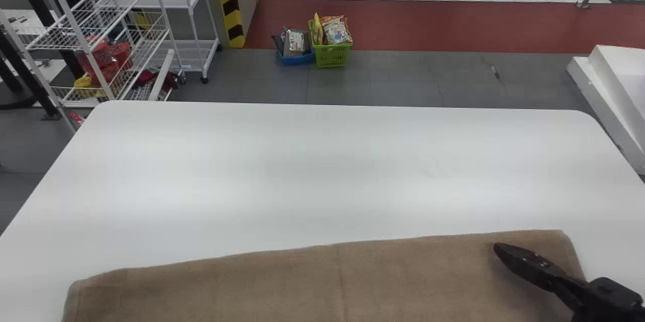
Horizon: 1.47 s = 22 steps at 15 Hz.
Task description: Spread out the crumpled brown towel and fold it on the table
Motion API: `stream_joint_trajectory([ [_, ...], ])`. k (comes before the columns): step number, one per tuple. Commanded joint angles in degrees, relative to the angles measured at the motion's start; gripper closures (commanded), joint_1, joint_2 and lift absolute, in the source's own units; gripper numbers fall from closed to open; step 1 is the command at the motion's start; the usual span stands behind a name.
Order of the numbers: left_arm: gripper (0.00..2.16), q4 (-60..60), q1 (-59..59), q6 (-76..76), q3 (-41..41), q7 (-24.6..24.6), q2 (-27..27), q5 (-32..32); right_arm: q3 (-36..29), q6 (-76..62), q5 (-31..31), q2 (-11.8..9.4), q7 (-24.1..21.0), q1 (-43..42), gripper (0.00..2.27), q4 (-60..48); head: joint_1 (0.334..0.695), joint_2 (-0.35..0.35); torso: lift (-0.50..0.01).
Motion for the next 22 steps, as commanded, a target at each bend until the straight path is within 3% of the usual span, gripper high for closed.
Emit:
stream_joint_trajectory([
  [1, 2.06, 0.9, 0.2, -4.4, -0.8, 0.8, -0.2, -1.5, 0.0, 0.0, 0.0, 0.0, -0.1, -0.1, 1.42, 0.0, 0.695, 0.021, -0.127],
  [11, 2.06, 4.8, 1.3, -19.7, -5.3, 7.2, -0.2, -9.8, 0.1, 0.0, 0.2, 0.0, 0.0, -0.6, 1.42, 0.7, 0.695, 0.089, -0.127],
  [18, 2.06, 7.9, -1.5, -22.5, -9.5, 10.1, -0.2, -14.2, -0.1, 0.0, 0.3, -0.1, 0.0, -1.1, 1.42, 0.7, 0.695, 0.094, -0.127],
  [22, 2.06, 9.6, -4.2, -22.5, -13.1, 11.2, -0.2, -15.7, -1.2, 0.4, 0.1, -0.1, 0.0, -1.3, 1.42, 0.5, 0.695, 0.057, -0.127],
])
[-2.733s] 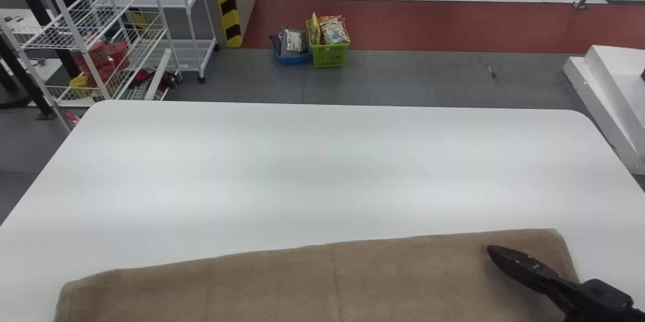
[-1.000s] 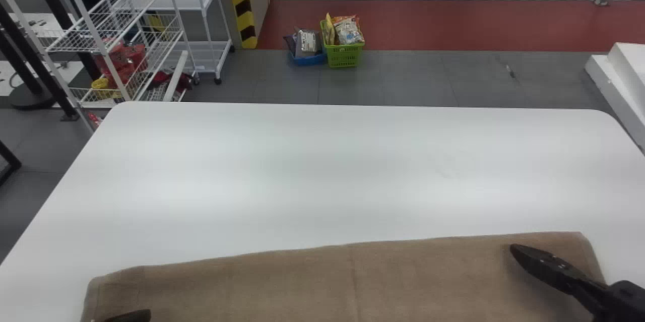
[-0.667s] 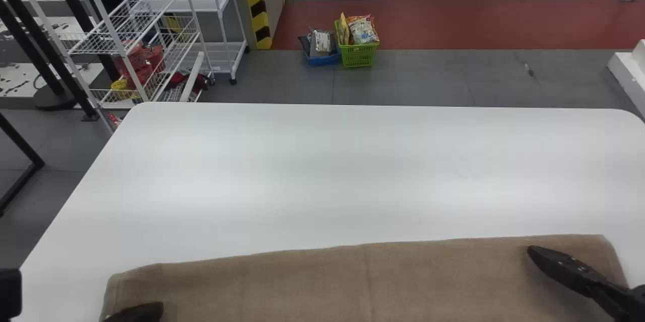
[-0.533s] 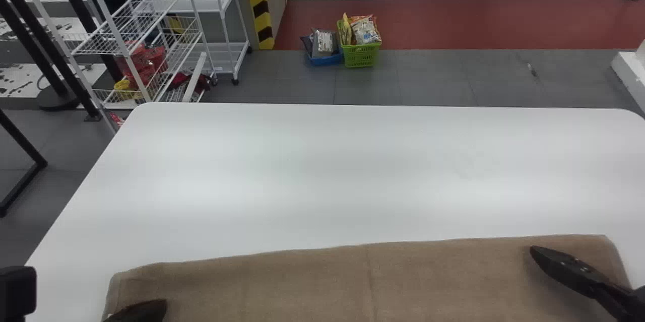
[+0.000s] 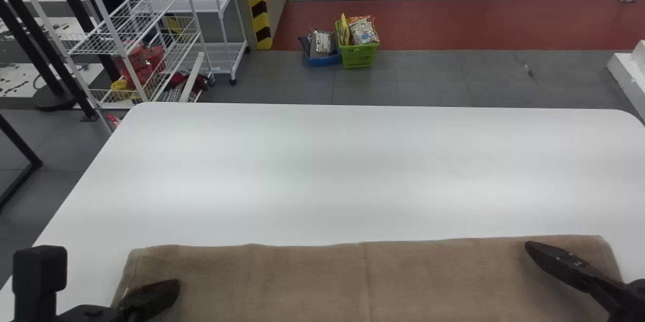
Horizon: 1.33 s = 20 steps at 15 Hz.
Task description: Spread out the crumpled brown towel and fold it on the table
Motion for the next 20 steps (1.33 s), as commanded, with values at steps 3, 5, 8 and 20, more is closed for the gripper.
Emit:
stream_joint_trajectory([
  [3, 2.06, 1.6, -2.1, -0.2, -2.4, 0.7, -0.2, -0.9, -3.1, 0.4, -1.0, 0.0, 0.2, 0.8, 1.42, -1.1, 0.695, 0.015, -0.127],
  [5, 2.06, 1.9, -2.8, -0.2, -2.0, 1.1, -0.2, -1.0, -5.6, 0.7, -1.3, 0.0, 0.9, 0.8, 1.42, -1.1, 0.695, -0.006, -0.127],
  [8, 2.06, 2.6, -3.7, -1.0, -1.2, 2.0, -0.2, -1.0, -6.6, 1.6, -1.3, -0.4, 1.1, 1.6, 1.42, -1.1, 0.695, -0.037, -0.127],
  [20, 2.06, 2.2, -2.6, -0.9, 1.9, 1.8, -0.2, 0.1, -10.3, 2.7, -1.1, -1.3, 0.7, 4.4, 1.42, -0.3, 0.695, -0.054, -0.127],
])
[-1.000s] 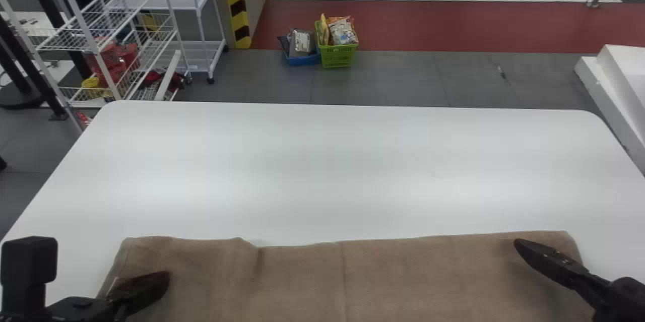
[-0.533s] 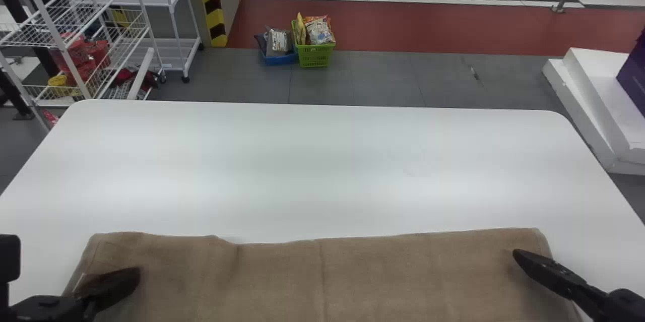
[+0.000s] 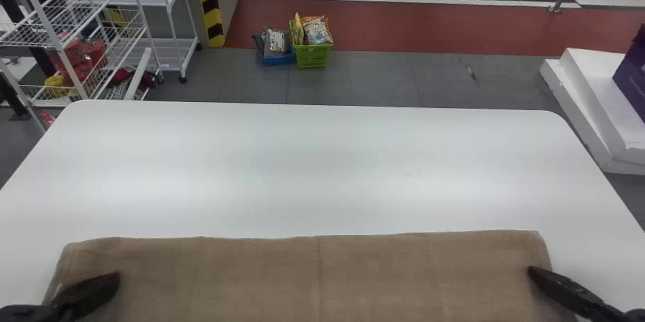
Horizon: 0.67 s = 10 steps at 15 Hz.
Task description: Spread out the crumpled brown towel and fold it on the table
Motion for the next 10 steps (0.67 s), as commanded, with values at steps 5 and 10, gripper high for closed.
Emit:
stream_joint_trajectory([
  [5, 2.06, -1.6, 0.8, 0.3, 0.3, 0.0, -0.2, 0.7, -2.2, -0.5, -2.5, -0.1, 0.1, 1.1, 1.42, -0.6, 0.695, -0.078, -0.127],
  [10, 2.05, -8.0, 2.8, 4.5, 2.2, -0.7, -0.2, 5.3, -2.0, 5.1, -6.4, 1.6, 0.7, 3.1, 1.42, -10.7, 0.695, -0.078, -0.127],
])
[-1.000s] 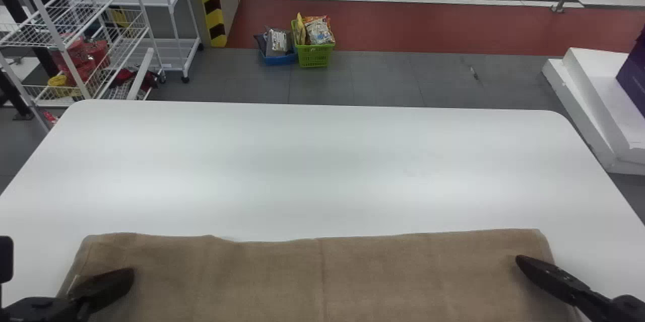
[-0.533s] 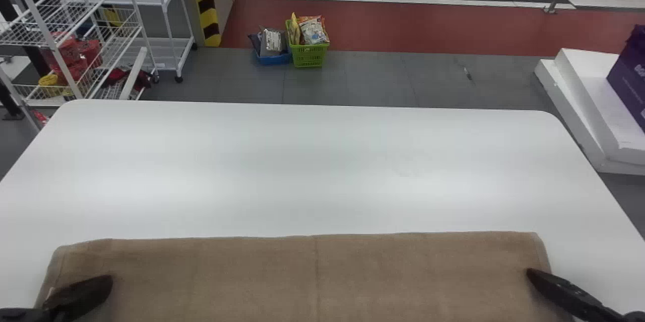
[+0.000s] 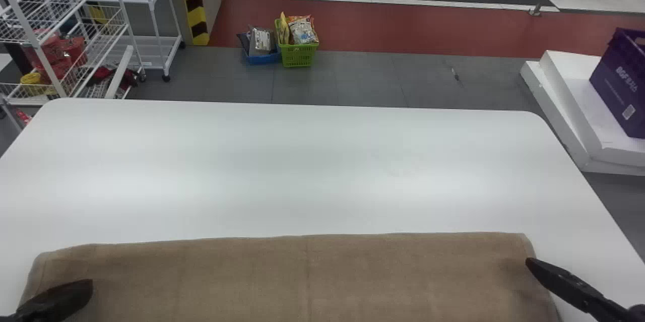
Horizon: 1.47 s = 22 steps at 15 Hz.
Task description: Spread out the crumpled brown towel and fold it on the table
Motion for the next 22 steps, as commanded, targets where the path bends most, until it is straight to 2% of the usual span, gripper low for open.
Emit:
stream_joint_trajectory([
  [1, 2.05, -2.9, 0.4, 3.6, 1.9, -0.2, -0.2, 3.4, 0.7, 2.5, -1.2, 0.3, 0.6, 0.7, 1.42, -4.2, 0.695, -0.072, -0.127],
  [3, 1.96, -5.0, 0.5, 9.1, 3.3, -0.5, -0.2, 5.0, 2.2, 4.2, -1.8, 0.3, 0.8, 2.1, 1.41, -7.6, 0.695, -0.048, -0.127],
  [4, 1.86, -6.1, 0.5, 11.2, 4.8, -1.2, -0.2, 6.1, 3.9, 5.1, -2.4, 0.3, 0.8, 3.4, 1.29, -9.4, 0.695, -0.039, -0.127],
  [5, 1.86, -6.6, 0.5, 13.1, 6.2, -1.2, -0.2, 7.0, 5.2, 4.9, -2.7, 0.3, 0.8, 4.7, 0.98, -10.8, 0.695, -0.024, -0.127],
  [6, 1.66, -7.3, 0.5, 13.8, 8.0, -1.3, -0.2, 7.8, 7.0, 4.8, -2.7, 0.3, 0.8, 5.8, 0.97, -11.8, 0.695, -0.006, -0.127],
  [8, 1.58, -7.5, 0.5, 13.8, 12.0, -1.0, -0.2, 9.3, 10.9, 3.5, -2.1, 0.3, 0.7, 7.3, 0.97, -12.5, 0.695, 0.053, -0.127],
  [9, 1.58, -7.2, 0.3, 13.5, 14.4, -0.8, -0.2, 10.5, 13.2, 1.8, -1.0, 0.3, 0.5, 7.6, 0.97, -12.3, 0.695, 0.136, -0.127],
  [12, 1.58, -4.7, -1.7, 13.5, 20.1, -1.2, -0.2, 12.2, 22.5, -8.4, 5.0, 0.3, -2.1, 7.6, 0.97, -10.0, 0.695, 0.252, -0.127],
  [13, 1.58, -3.9, -2.2, 13.8, 21.1, -1.9, -0.2, 12.5, 25.7, -11.8, 7.0, 0.3, -2.4, 7.5, 0.97, -9.5, 0.695, 0.339, -0.127],
  [15, 1.58, -2.3, -2.8, 15.6, 23.0, -2.3, -0.2, 12.9, 31.9, -15.1, 11.5, 0.3, -2.4, 7.4, 0.97, -9.5, 0.695, 0.350, -0.127],
  [17, 1.57, -0.3, -4.8, 19.5, 25.5, -4.5, -0.2, 13.2, 35.8, -16.5, 12.4, 0.3, -2.3, 7.2, 0.97, -9.1, 0.695, 0.350, -0.127],
  [20, 1.56, 0.7, -4.5, 19.6, 27.0, -5.2, -0.2, 14.3, 38.3, -16.5, 13.1, -0.2, -1.6, 7.2, 0.97, -7.1, 0.695, 0.350, -0.127],
  [21, 1.45, 1.6, -4.5, 19.6, 27.2, -5.5, -0.2, 14.9, 39.0, -16.5, 13.0, -0.9, -1.4, 6.4, 0.97, -5.0, 0.695, 0.350, -0.127],
  [22, 1.45, 2.1, -4.5, 19.6, 27.6, -5.6, -0.2, 15.8, 39.3, -16.5, 12.9, -1.2, -0.8, 5.7, 0.97, -3.3, 0.695, 0.350, -0.127],
])
